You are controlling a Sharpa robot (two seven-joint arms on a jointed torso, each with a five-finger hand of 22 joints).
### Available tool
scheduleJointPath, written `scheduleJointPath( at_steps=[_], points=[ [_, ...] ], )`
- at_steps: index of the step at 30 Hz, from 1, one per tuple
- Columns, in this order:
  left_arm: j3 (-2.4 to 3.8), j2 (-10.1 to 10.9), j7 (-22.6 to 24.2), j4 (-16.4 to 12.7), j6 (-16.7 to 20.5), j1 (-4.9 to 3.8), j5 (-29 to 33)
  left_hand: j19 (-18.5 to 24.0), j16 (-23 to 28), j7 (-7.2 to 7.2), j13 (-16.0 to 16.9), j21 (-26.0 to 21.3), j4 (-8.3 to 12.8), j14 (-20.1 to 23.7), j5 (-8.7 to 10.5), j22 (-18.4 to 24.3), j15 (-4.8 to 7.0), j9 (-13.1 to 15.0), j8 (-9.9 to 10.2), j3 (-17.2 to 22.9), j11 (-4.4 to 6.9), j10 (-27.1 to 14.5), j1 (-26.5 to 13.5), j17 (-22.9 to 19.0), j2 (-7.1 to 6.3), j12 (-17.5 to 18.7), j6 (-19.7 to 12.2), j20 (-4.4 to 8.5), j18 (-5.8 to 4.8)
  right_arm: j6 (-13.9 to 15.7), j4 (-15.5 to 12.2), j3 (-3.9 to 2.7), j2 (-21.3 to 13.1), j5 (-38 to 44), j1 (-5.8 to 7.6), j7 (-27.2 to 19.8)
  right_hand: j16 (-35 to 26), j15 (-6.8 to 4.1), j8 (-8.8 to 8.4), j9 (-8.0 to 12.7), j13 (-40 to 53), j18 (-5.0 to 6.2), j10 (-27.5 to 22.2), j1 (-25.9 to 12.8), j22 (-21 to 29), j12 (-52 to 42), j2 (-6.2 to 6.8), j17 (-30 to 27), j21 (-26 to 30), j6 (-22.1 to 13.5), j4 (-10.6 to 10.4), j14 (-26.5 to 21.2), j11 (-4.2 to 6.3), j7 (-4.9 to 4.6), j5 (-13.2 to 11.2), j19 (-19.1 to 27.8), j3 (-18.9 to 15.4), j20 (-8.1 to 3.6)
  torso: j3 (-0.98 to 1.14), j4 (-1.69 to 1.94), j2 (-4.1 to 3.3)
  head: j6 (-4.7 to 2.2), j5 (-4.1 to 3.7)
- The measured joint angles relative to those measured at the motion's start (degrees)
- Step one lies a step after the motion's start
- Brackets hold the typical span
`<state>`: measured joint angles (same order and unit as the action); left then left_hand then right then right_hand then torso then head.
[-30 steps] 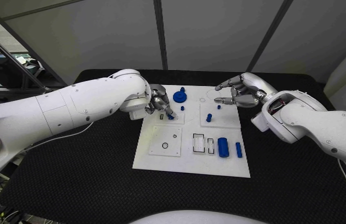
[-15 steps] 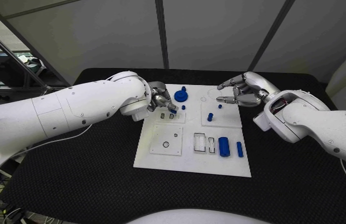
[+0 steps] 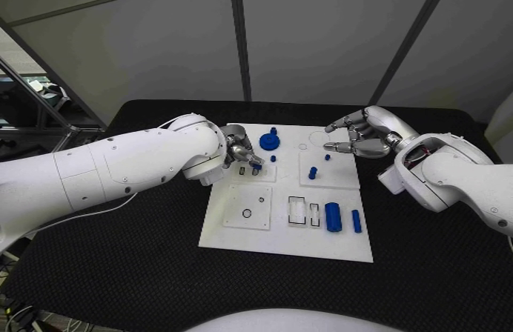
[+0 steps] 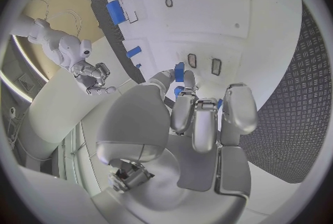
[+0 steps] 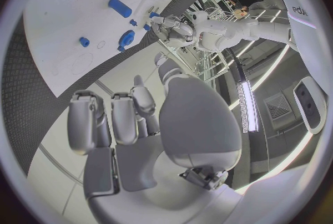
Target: Assemble the parts on the task board
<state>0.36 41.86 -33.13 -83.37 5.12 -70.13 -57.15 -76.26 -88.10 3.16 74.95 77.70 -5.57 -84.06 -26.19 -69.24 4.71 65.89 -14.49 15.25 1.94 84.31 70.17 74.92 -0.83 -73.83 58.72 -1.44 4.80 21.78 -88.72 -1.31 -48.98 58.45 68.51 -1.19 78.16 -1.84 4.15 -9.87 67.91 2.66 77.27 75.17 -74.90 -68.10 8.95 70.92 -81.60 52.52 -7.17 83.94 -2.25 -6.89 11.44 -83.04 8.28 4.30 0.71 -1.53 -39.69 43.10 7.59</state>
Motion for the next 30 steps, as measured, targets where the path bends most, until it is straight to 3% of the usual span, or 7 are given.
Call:
scheduleJointPath(
  at_steps=[5, 7, 13, 15, 18, 20, 30],
  points=[
    [-0.04, -0.03, -0.76, -0.16, -0.09, 0.26, -0.99, 0.0, 0.0, -0.01, 0.0, 0.0, 0.22, 0.0, -0.34, -0.02, 0.0, 0.21, 0.03, 0.28, -0.01, 0.01, -0.31, 0.0, -0.3, 0.0, 0.16, 0.0, 1.34, -0.02, 0.05, 0.0, 0.04, 0.0, 0.0, 0.0, 0.0, 0.0, 0.0, 0.0, 0.0, 0.0, 0.0, 0.0, 0.0, 0.0, 0.0, 0.0, 0.0, 0.0, 0.0, 0.0, 0.0, 0.0, 0.0, 0.0, 0.0, 0.0, -0.02, -0.02, -0.03, 0.12, 0.04],
    [-0.04, -0.03, -1.0, -0.21, -0.21, 0.31, -1.29, 0.0, 0.0, -0.01, 0.0, 0.0, 0.22, 0.0, -0.34, -0.01, 0.0, 0.31, 0.03, 0.28, -0.02, 0.02, -0.31, 0.0, -0.3, 0.0, 0.16, 0.0, -1.25, -0.04, 0.07, 0.0, 0.08, 0.0, 0.0, 0.0, 0.0, 0.0, 0.0, 0.0, 0.0, 0.0, 0.0, 0.0, 0.0, 0.0, 0.0, 0.0, 0.0, 0.0, 0.0, 0.0, 0.0, 0.0, 0.0, 0.0, 0.0, 0.0, -0.03, -0.02, -0.05, 0.17, 0.08],
    [-0.06, 0.01, -1.6, -0.34, -0.89, 0.35, -2.03, 0.0, -0.22, -0.02, -0.01, 0.0, 0.14, 0.0, -0.62, -0.08, -0.01, 0.66, 0.06, 0.52, -0.01, 0.0, -0.46, 0.0, -0.46, 0.0, 0.16, 0.0, -1.16, -0.07, 0.16, 0.0, 0.16, 0.0, 0.0, 0.0, -0.27, 0.0, 0.0, -0.05, -0.05, 0.0, 0.0, 0.0, 0.0, 0.0, 0.0, 0.0, 0.0, 0.0, 0.0, 0.0, 0.0, 0.0, 0.0, 0.0, 0.0, 0.0, -0.03, -0.02, -0.05, 0.22, 0.11],
    [-0.06, 0.02, -1.79, -0.36, -1.18, 0.36, -2.26, 0.01, -0.22, -0.01, -0.01, 0.0, 0.15, 0.0, -0.62, -0.08, -0.01, 0.66, 0.07, 0.54, 0.08, -0.09, -0.46, 0.0, -0.46, 0.0, 0.16, 0.0, 1.87, -0.08, 0.23, 0.0, 0.19, 0.0, 0.0, 0.0, -0.27, 0.0, 0.0, -0.05, -0.04, 0.0, 0.0, 0.0, 0.0, 0.0, 0.0, 0.0, 0.0, 0.0, 0.0, 0.0, 0.0, 0.0, 0.0, 0.0, 0.0, 0.0, -0.03, -0.02, -0.06, 0.23, 0.11],
    [-0.07, 0.08, -2.01, -0.38, -1.52, 0.37, -2.68, 0.0, -0.22, -0.01, -0.01, -0.01, 0.2, 0.0, -1.02, -0.08, -0.01, 0.82, 0.08, 0.59, 0.09, -0.11, -0.6, 0.0, -0.6, 0.0, 0.16, 0.0, 1.79, -0.1, 0.31, 0.0, 0.23, 0.0, 0.0, 0.0, -0.27, 0.0, 0.0, -0.05, -0.04, 0.0, 0.0, 0.0, 0.0, 0.0, 0.0, 0.0, 0.0, 0.0, 0.0, 0.0, 0.0, 0.0, 0.0, 0.0, 0.0, 0.0, -0.03, -0.03, -0.06, 0.19, 0.17],
    [-0.07, 0.11, -2.1, -0.45, -1.69, 0.37, -3.03, 0.01, -0.22, -0.01, -0.01, -0.01, 0.2, 0.0, -1.03, -0.08, -0.01, 0.85, 0.18, 0.59, 0.1, -0.11, -0.61, 0.0, -0.61, 0.0, 0.16, 0.0, -2.15, -0.11, 0.34, 0.0, 0.24, 0.0, 0.0, 0.0, -0.27, 0.0, 0.0, -0.04, -0.04, 0.0, 0.0, 0.0, 0.0, 0.0, 0.0, 0.0, 0.0, 0.0, 0.0, 0.0, 0.0, 0.0, 0.0, 0.0, 0.0, 0.0, -0.03, -0.04, -0.06, 0.17, 0.2],
    [-0.07, 0.19, -2.4, -0.64, -2.57, 0.37, -4.64, -0.2, -0.22, -0.02, -0.02, -0.01, 1.15, 0.21, -2.6, -0.21, 0.18, 1.54, 0.29, 2.18, 0.09, -0.12, -1.37, 0.0, -1.38, 0.0, 0.59, 0.21, 0.57, -0.19, 0.43, 0.0, 0.31, 0.0, -0.01, -0.01, -0.27, 0.0, 0.0, -0.04, -0.04, 0.0, 0.0, 0.0, 0.0, 0.0, 0.0, 0.01, 0.0, 0.0, 0.0, 0.0, 0.0, 0.0, 0.0, 0.0, 0.0, 0.0, -0.02, -0.05, -0.05, 0.2, 0.13]
  ],
)
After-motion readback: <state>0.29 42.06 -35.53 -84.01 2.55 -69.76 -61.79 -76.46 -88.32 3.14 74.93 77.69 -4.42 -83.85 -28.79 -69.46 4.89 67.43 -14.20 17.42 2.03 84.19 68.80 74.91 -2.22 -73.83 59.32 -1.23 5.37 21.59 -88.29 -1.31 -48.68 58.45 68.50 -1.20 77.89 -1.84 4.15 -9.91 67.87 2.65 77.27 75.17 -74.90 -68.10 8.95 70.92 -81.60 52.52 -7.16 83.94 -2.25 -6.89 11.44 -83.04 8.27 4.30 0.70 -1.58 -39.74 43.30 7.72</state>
